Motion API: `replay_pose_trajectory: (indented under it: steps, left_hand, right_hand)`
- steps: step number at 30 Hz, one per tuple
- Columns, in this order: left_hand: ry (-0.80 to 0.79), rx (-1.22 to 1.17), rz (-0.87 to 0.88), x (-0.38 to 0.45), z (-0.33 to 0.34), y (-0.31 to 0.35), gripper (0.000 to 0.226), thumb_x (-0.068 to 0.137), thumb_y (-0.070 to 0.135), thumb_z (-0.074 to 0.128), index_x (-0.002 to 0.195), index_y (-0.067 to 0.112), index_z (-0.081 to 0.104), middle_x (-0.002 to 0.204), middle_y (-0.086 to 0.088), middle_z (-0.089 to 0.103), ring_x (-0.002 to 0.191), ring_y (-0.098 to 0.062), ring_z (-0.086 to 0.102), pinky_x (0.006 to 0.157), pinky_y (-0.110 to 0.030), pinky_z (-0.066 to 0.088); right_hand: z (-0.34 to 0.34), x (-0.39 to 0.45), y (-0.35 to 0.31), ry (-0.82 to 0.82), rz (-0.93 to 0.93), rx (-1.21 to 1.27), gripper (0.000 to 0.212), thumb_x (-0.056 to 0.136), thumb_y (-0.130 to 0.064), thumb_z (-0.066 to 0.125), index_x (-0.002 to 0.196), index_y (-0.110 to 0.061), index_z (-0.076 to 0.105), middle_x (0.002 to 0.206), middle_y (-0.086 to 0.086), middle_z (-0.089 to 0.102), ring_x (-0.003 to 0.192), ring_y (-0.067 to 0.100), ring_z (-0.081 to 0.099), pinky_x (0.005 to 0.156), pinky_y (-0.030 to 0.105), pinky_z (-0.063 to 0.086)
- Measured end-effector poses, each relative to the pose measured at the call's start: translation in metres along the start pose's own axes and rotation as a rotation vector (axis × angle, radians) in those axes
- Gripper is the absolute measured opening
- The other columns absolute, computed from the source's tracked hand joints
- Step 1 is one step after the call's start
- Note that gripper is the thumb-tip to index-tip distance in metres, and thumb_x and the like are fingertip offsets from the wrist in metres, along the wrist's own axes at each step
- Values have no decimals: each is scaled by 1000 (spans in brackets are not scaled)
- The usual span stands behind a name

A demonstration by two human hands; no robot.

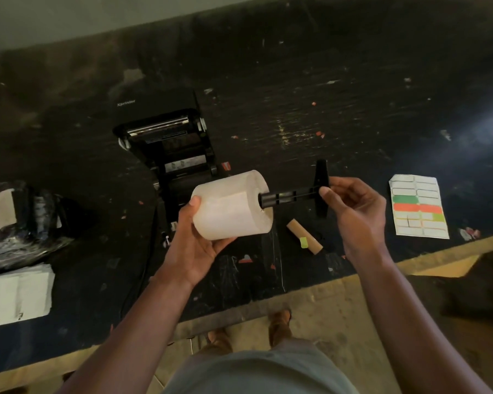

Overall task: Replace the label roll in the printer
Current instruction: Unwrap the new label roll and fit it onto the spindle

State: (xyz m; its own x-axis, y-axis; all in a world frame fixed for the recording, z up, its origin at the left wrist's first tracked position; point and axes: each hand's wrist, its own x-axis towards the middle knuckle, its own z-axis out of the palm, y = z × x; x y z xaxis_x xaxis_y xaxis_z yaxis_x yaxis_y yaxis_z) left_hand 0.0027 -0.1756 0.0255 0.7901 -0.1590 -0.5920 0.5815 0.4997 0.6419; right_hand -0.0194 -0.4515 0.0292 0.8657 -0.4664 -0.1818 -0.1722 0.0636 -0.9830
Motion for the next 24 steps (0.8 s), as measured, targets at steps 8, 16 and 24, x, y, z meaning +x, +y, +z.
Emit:
replay_pose_trajectory:
  steps: [8, 16, 24]
  left_hand:
    - [57, 160, 56, 5, 20, 0, 44, 84, 48, 66, 125, 32, 62, 136, -11, 68, 127, -32, 66, 102, -54, 56]
    - [77, 245, 58, 17, 34, -13, 39, 79, 52, 73, 110, 28, 69, 140, -13, 66, 126, -31, 66, 98, -51, 60]
    - [66, 316, 90, 25, 47, -23, 46, 69, 53, 78, 101, 24, 65, 135, -11, 67, 124, -31, 67, 84, -43, 64]
  right_hand:
    - [-2, -13, -15, -62, -265, -274, 23, 88, -11, 84, 108, -17, 75, 97, -11, 75, 85, 3, 75, 76, 15, 59]
    - [15, -20, -3, -137, -17, -104, 18, 91, -14, 81, 108, -21, 78, 98, -4, 79, 92, 7, 75, 84, 24, 61]
    - [12, -24, 7, -127, 402, 240, 33, 80, -22, 80, 112, -13, 80, 114, 7, 82, 115, 21, 76, 110, 51, 55]
